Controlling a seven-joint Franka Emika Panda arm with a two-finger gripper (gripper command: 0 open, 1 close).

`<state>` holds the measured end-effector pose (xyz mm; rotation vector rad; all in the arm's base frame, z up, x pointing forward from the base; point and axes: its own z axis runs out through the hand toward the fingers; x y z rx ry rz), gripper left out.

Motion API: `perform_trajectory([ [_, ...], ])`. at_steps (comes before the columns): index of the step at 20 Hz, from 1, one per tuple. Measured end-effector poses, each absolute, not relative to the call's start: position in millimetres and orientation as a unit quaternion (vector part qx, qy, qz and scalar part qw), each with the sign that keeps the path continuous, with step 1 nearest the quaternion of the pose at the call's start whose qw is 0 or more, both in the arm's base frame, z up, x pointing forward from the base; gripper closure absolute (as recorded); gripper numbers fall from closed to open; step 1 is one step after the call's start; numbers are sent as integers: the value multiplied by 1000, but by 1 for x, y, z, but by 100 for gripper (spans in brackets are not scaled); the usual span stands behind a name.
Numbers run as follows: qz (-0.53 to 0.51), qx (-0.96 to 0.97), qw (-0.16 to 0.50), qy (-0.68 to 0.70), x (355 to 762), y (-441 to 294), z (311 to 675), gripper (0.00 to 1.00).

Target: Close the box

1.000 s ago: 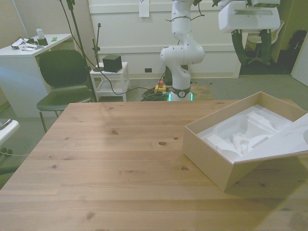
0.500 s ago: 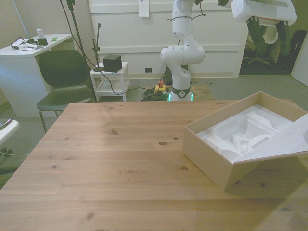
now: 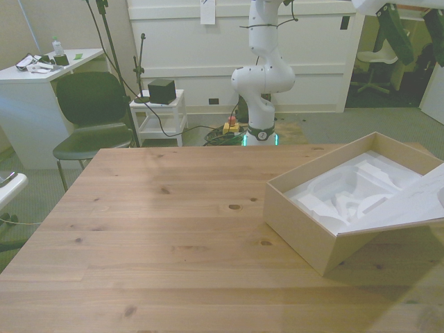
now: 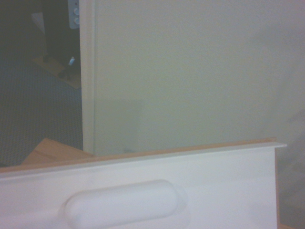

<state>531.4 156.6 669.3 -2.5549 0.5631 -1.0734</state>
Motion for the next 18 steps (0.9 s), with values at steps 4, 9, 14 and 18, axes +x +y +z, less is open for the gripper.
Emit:
perform_trajectory([
  [4,-367,-895,159,196,564,157,664,0],
  [9,-357,-902,153,191,599,163,654,0],
  [14,-347,-909,141,184,634,172,633,0],
  [18,-345,-913,134,172,660,190,615,0],
])
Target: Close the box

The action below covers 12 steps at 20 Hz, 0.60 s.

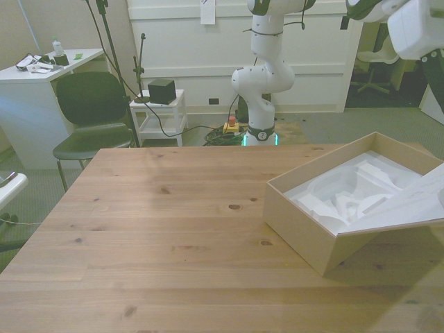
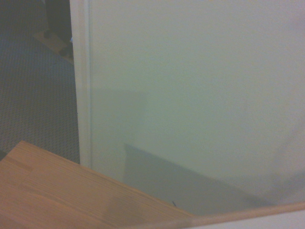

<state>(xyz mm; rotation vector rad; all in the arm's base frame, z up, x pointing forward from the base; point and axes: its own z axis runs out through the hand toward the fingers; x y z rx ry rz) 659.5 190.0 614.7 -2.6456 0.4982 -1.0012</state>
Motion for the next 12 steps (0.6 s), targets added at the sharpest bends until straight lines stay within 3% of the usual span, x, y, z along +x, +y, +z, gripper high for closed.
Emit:
perform_trajectory([
  [12,-332,-919,118,176,701,216,580,0],
])
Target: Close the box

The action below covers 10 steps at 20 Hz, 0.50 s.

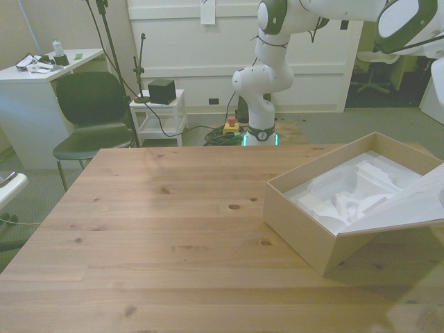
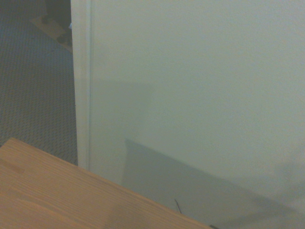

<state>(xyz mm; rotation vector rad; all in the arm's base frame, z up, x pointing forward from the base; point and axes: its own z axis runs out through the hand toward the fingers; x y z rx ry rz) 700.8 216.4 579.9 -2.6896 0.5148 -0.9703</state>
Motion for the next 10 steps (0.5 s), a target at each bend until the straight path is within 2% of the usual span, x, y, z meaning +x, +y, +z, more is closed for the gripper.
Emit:
perform_trajectory([
  [6,-306,-924,107,200,691,212,595,0],
  [10,-283,-929,93,217,662,202,619,0],
])
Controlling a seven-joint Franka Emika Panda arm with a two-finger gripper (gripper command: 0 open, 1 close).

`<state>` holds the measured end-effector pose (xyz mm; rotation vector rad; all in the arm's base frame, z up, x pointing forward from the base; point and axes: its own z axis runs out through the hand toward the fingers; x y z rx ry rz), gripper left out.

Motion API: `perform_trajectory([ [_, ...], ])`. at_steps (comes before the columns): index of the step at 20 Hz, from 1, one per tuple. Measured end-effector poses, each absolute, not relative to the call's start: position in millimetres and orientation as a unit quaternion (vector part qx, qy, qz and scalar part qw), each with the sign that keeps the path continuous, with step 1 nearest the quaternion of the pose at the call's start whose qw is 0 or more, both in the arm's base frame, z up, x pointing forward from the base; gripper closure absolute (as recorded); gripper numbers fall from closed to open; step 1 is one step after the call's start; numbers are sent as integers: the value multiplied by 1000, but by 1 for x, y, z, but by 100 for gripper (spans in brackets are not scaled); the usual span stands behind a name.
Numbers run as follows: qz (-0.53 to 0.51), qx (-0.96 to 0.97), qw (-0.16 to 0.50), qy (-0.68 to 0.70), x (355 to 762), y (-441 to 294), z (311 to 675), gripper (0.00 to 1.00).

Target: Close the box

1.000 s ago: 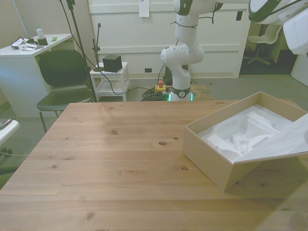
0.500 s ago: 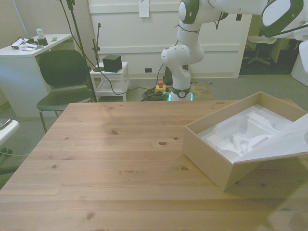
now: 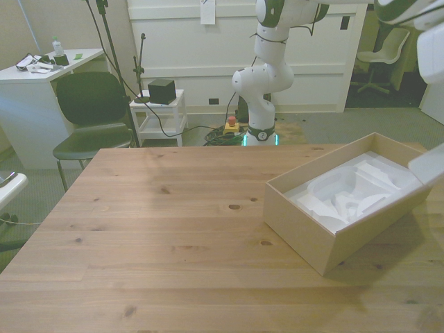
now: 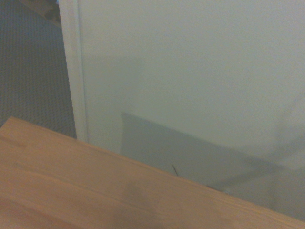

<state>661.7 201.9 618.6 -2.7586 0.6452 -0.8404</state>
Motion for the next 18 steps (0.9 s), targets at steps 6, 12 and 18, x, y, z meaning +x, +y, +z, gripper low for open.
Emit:
perform_trajectory([
  [6,-251,-933,76,247,595,180,635,0],
  [12,-216,-937,61,269,520,157,612,0],
  [18,-273,-929,85,234,391,217,644,0],
])
